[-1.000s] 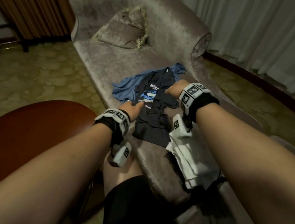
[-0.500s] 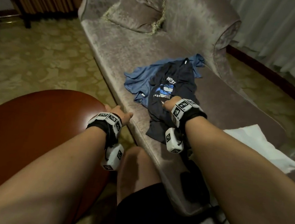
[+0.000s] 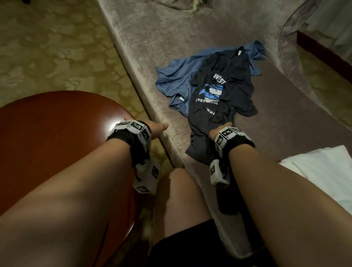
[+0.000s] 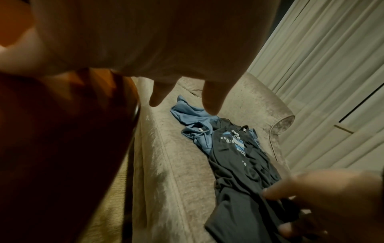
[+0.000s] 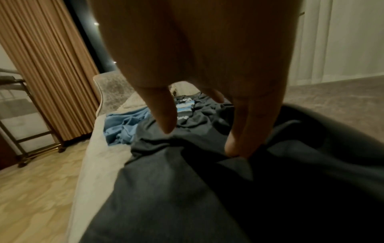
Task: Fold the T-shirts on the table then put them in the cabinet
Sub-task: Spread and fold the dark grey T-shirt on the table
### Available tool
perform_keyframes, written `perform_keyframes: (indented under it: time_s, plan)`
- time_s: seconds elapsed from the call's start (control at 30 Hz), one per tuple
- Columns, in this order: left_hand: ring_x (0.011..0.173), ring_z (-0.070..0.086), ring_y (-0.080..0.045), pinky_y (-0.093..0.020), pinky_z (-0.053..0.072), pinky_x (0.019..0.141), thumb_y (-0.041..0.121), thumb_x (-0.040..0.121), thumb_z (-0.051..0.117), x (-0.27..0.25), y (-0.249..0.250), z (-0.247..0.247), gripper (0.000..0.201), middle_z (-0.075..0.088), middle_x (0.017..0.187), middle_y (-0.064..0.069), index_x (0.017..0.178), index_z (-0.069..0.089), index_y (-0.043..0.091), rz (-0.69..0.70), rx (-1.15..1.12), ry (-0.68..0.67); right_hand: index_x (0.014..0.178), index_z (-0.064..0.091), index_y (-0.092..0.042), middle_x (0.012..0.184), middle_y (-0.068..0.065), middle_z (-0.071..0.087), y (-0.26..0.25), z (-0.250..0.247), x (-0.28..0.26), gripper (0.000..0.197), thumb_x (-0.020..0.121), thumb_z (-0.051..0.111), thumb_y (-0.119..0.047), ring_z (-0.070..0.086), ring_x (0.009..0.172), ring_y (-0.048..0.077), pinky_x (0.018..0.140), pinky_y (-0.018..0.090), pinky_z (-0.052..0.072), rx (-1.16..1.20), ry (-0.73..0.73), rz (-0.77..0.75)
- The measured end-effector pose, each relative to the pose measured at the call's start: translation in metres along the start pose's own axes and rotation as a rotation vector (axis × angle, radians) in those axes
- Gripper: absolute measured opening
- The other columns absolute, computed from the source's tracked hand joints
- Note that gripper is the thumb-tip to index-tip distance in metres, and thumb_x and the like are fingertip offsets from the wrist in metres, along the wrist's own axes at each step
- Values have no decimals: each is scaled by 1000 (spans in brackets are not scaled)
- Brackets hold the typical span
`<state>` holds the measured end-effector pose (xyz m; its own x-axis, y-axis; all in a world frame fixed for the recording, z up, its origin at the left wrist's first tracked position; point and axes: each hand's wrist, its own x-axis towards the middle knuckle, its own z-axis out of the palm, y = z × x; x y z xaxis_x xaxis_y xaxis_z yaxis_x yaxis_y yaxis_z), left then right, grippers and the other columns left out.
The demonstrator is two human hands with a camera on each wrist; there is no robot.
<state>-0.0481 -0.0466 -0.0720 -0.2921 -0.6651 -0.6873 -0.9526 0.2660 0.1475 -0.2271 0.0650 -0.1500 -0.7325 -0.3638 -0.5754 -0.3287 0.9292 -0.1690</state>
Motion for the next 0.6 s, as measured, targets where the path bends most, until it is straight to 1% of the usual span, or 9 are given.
perform_keyframes:
  time_s: [0.03, 0.1, 0.17, 0.23, 0.33, 0.4, 0.47, 0.5, 0.6]
  plan:
    - [146, -10, -34, -46, 1, 119, 71, 91, 29, 5, -1, 0, 81, 5, 159, -15, 151, 23, 17, 4, 29, -15, 149, 17, -3, 152, 29, 15, 0, -2, -3, 72, 92, 57, -21, 21, 140, 43, 113, 48, 26, -67, -32, 12]
    - [146, -7, -34, -47, 1, 119, 71, 91, 28, 12, -2, -1, 80, 10, 159, -14, 150, 28, 17, 18, 44, -24, 150, 14, -6, 151, 36, 3, -4, -4, -11, 81, 88, 63, -21, 17, 138, 52, 108, 59, 30, -202, -88, 29]
    - [146, -10, -35, -48, 0, 119, 71, 91, 29, 15, -1, 1, 81, 6, 159, -16, 150, 28, 16, 19, 36, -14, 146, 30, -9, 149, 31, 18, -8, -5, -16, 81, 79, 73, -21, 28, 132, 52, 99, 63, 39, -254, -138, 9]
    - [146, -8, -35, -47, 0, 119, 71, 90, 31, 16, 0, 2, 82, 4, 159, -18, 150, 26, 15, 18, 41, -15, 138, 44, -11, 144, 20, 34, -8, -3, -15, 69, 77, 75, -18, 41, 128, 44, 97, 57, 44, -235, -114, -30]
    - [146, -6, -33, -46, -2, 119, 74, 88, 29, 16, -2, 3, 85, 1, 159, -17, 151, 23, 17, 30, 49, -22, 142, 41, -17, 146, 13, 36, -11, -5, -23, 56, 91, 61, -21, 41, 130, 37, 104, 44, 42, -7, -41, -81]
    - [146, -7, -33, -45, 2, 118, 80, 82, 31, 16, -7, 6, 92, -8, 159, -15, 152, 21, 20, 6, 12, -15, 136, 47, -8, 140, 15, 47, -13, -7, -23, 47, 95, 55, -29, 48, 125, 31, 98, 32, 43, 238, 37, -63]
    - [146, 0, -34, -45, 11, 118, 79, 81, 38, 14, -13, 6, 94, -12, 159, -14, 151, 24, 19, -4, -75, 20, 128, 53, -2, 132, 16, 54, -17, -17, -26, 46, 94, 55, -33, 52, 121, 30, 92, 30, 43, 411, 103, -40]
    - [146, 7, -34, -45, 16, 118, 77, 81, 41, 11, -17, 5, 92, -7, 159, -13, 150, 26, 18, 4, -117, 33, 127, 54, -1, 131, 16, 55, -17, -25, -31, 47, 94, 55, -33, 52, 121, 30, 91, 30, 42, 455, 115, -29]
    - [141, 27, -31, -42, 27, 114, 66, 89, 43, -6, -27, -3, 80, 25, 155, -12, 147, 33, 14, 66, -230, 43, 125, 55, -2, 130, 17, 56, -18, -50, -45, 46, 91, 55, -34, 53, 119, 33, 90, 31, 42, 551, 192, -35]
